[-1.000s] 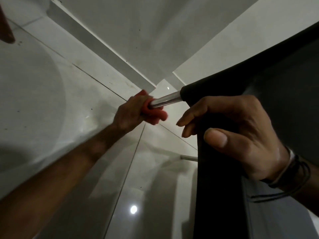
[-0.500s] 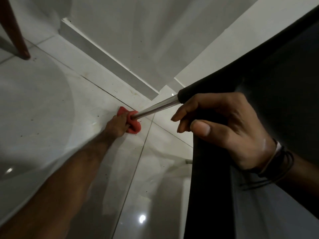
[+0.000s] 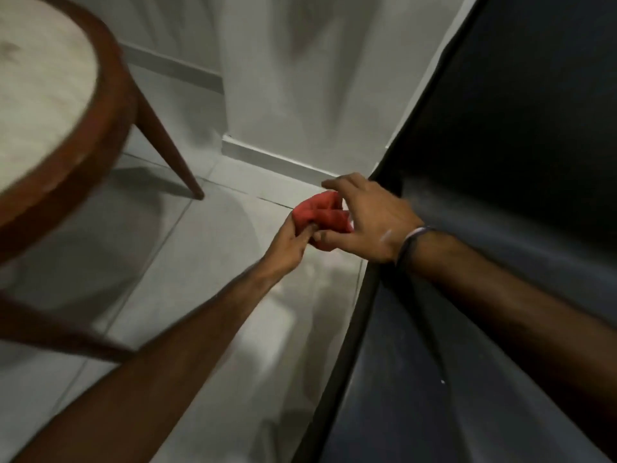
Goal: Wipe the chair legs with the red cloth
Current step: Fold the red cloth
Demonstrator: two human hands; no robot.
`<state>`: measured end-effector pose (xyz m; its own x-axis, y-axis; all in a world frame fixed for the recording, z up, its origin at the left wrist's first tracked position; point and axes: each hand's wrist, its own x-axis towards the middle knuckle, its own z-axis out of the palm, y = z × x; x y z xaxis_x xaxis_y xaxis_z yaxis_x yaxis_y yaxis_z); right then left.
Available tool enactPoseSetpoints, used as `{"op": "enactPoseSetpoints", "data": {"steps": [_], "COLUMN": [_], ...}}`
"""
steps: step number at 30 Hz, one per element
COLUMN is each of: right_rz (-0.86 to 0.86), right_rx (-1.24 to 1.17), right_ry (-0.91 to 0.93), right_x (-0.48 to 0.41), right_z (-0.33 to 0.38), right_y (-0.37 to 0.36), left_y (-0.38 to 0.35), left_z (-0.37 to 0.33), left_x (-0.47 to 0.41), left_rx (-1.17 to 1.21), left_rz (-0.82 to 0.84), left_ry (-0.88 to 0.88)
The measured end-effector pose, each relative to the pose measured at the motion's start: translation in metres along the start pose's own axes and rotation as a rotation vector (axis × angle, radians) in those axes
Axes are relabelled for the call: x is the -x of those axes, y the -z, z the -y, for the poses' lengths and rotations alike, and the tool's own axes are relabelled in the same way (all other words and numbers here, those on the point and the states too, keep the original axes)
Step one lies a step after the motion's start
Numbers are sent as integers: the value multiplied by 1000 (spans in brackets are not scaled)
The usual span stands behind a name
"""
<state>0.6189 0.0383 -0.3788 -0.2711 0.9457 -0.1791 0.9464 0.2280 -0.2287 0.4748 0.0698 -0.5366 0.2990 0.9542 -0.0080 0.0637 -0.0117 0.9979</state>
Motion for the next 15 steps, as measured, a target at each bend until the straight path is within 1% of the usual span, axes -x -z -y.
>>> {"op": "enactPoseSetpoints", "data": {"steps": [2,4,5,7,9,10,11,12,14,15], "right_rz": [44,39,21,-13,-32,-18,1,28,85,114], "right_rx": [-38,-32,-1,46,23,-6,-37,-70,-143,-185], "right_ry": [-43,-14,-10,11,73,106,145,178,223,245], "right_x": [-6,-8,-6,3,20,30,40,49,63,69], "right_z": [23,46,57,84,119,135,151,168,199,212], "right_y": [17,38,48,71,92,98,102,107,117,122], "left_y": [14,29,36,57,78,84,90,98,120,133], "left_z": [-45,-86,-107,-151,-195,-213,-229,-246,-267,-275], "left_x": [24,44,54,72,89,93,95,97,106,115], "left_rx": [45,165,273,571,836,914,933,893,663,529], "left_rz": [-70,-172,-226,-305,-320,-321,-338,-393,-555,-600], "left_ry": [199,355,397,467,515,532,544,576,624,611]}}
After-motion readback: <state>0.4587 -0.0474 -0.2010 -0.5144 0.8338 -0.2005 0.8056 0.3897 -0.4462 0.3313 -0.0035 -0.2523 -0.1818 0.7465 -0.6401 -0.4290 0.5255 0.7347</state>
